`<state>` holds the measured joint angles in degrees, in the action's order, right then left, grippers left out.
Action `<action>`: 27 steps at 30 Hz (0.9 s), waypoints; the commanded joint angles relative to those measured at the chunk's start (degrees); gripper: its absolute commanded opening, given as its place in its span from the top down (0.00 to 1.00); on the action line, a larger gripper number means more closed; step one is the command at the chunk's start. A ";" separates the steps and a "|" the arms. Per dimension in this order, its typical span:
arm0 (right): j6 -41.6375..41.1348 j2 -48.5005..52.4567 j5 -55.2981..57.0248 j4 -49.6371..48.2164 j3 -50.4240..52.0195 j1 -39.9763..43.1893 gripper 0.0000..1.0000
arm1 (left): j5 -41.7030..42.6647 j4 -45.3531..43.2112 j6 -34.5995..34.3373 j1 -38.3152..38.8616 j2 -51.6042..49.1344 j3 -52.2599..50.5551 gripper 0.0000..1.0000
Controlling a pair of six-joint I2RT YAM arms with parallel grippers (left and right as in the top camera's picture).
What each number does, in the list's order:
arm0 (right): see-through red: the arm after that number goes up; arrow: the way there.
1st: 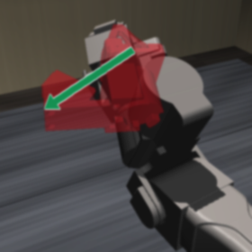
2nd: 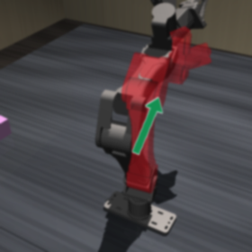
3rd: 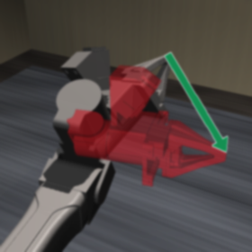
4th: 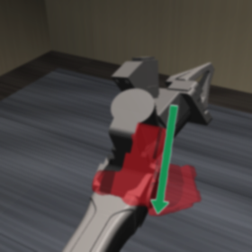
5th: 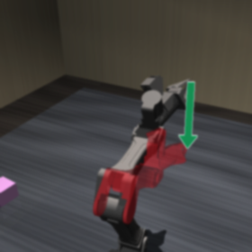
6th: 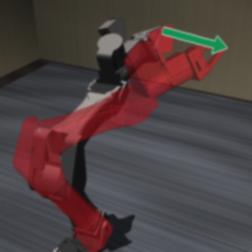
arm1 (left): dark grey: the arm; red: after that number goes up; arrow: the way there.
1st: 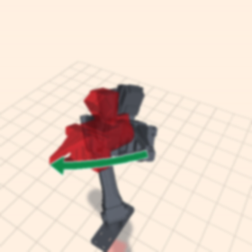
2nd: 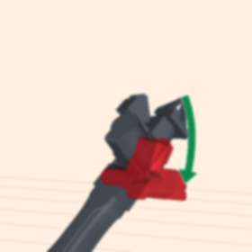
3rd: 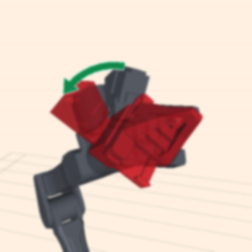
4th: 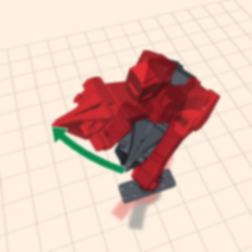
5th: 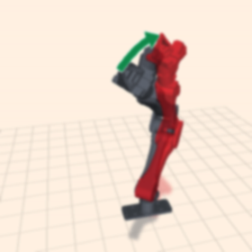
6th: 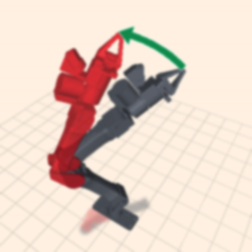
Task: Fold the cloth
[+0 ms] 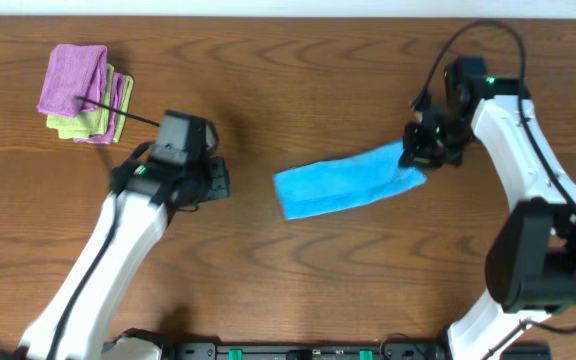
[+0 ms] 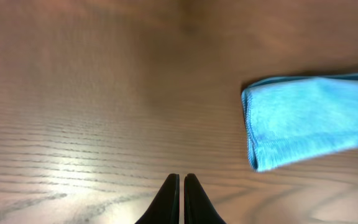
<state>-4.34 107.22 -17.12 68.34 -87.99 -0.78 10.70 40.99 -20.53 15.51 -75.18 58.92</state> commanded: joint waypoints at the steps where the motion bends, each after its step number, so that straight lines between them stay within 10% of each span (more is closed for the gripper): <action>1: -2.82 -1.38 8.68 1.79 -3.96 -4.96 0.98 | -0.59 2.08 1.01 -0.15 5.97 0.85 0.94; 10: -8.59 3.48 16.79 -1.97 -3.80 -24.87 0.98 | 0.94 7.80 0.61 -0.15 13.66 0.85 0.94; 22: -11.56 10.99 14.86 -4.81 -3.80 -29.70 0.97 | 2.89 7.82 0.61 -0.15 13.64 0.85 0.94; 25: -11.47 10.99 9.62 -5.35 -3.80 -30.91 0.25 | 2.86 7.82 0.63 -0.15 13.64 0.85 0.94; 27: -10.60 10.97 3.28 -5.64 -3.87 -31.45 0.16 | 2.78 7.78 0.68 -0.15 13.57 0.83 0.94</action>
<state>-14.87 118.04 -5.43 63.05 -91.53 -30.79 13.34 48.66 -20.56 15.51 -61.82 59.02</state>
